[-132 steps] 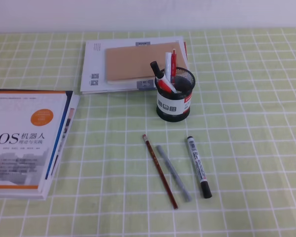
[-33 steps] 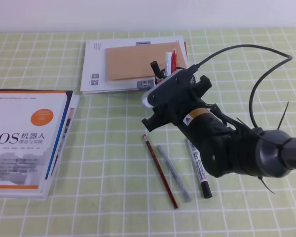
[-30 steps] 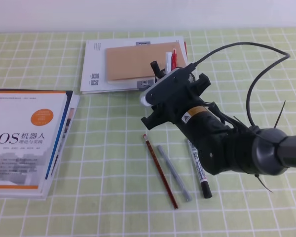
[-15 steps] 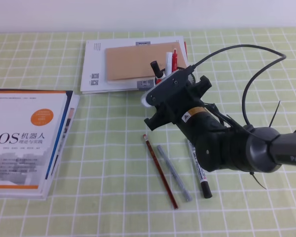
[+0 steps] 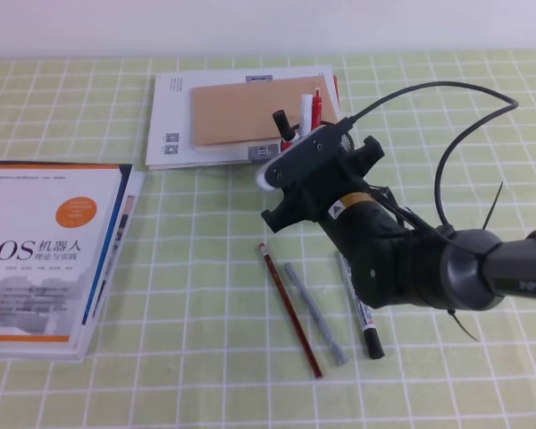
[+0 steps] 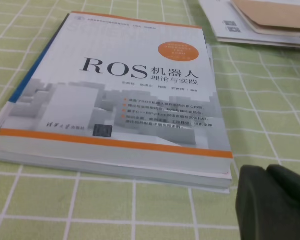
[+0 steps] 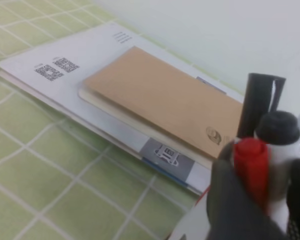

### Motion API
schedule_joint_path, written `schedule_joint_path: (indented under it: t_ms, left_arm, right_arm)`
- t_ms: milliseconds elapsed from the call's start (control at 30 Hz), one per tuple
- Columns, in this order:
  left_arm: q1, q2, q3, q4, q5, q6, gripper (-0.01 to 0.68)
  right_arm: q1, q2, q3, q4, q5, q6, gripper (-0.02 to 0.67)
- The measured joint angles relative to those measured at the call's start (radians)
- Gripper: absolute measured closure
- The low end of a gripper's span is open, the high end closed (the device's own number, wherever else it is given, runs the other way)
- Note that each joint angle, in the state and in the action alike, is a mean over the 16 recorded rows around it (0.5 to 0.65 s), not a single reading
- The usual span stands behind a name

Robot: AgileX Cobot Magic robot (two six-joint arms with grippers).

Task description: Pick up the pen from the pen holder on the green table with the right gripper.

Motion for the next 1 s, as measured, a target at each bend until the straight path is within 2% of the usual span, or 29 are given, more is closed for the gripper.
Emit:
schedule_joint_path:
  t_ms: [367,800,1000]
  left_arm:
    - [0.000,0.000,0.000,0.000,0.000,0.000,0.680]
    - [0.000,0.000,0.000,0.000,0.000,0.000,0.680]
    - [0.000,0.000,0.000,0.000,0.000,0.000,0.680]
  right_arm:
    - [-0.005,0.005,-0.018,0.020,0.003,-0.032,0.449]
    - [-0.006,0.003,-0.018,0.042,0.008,-0.049,0.560]
    - [-0.007,-0.011,-0.018,0.053,0.035,-0.053,0.590]
